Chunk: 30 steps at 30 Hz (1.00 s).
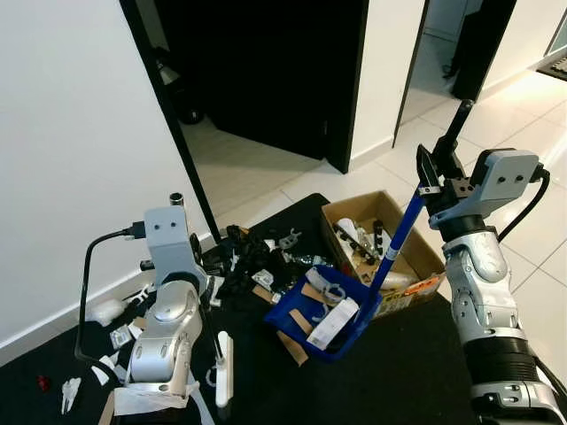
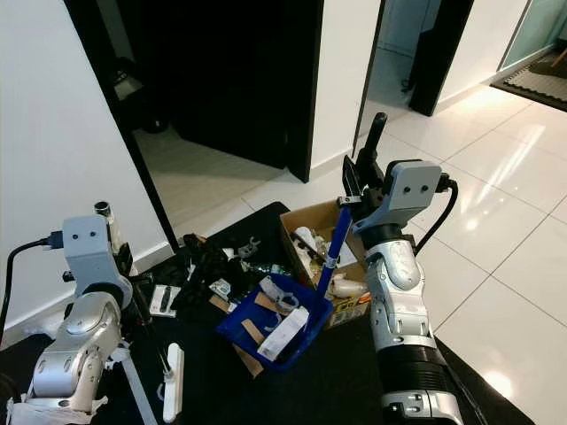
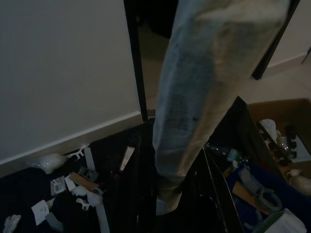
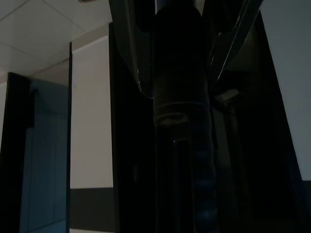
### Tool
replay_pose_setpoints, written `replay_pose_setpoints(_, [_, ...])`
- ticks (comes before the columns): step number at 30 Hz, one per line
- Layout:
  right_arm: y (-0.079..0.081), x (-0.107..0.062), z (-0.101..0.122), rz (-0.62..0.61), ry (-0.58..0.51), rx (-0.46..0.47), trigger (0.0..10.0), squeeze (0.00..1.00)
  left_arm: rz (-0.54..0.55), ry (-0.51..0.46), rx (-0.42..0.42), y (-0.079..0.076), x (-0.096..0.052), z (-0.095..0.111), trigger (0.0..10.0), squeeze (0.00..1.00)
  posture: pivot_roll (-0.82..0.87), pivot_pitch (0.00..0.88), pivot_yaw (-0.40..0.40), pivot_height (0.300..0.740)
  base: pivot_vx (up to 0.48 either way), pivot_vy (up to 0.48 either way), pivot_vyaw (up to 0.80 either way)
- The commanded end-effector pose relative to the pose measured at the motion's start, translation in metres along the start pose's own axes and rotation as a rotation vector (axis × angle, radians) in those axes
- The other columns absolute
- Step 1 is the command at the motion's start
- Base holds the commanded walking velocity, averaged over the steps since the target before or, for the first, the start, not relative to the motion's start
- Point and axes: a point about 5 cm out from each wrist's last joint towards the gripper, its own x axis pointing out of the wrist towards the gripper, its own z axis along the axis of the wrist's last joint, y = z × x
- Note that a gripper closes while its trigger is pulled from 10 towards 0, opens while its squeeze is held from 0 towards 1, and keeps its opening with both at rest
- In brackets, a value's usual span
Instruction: Sweep floor
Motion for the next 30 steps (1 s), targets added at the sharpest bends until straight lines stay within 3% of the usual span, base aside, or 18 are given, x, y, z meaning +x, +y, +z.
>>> replay_pose_setpoints(1, [0.0017,0.0026,0.0120,0.008,-0.061,0.008,10.0,0.00,0.004,-0.038,0.013,0.0001,-0.0017,0.0036,10.0,0.00,0.05,0.152,0.069,0.740,0.480,0.000,0.00])
replay_pose_setpoints(30, [0.0002,0.0026,0.0126,0.005,-0.061,0.003,10.0,0.00,0.002,-0.038,0.005,-0.0006,-0.0025,0.0021,10.0,0.00,0.05,0.158,0.068,0.740,0.480,0.000,0.00])
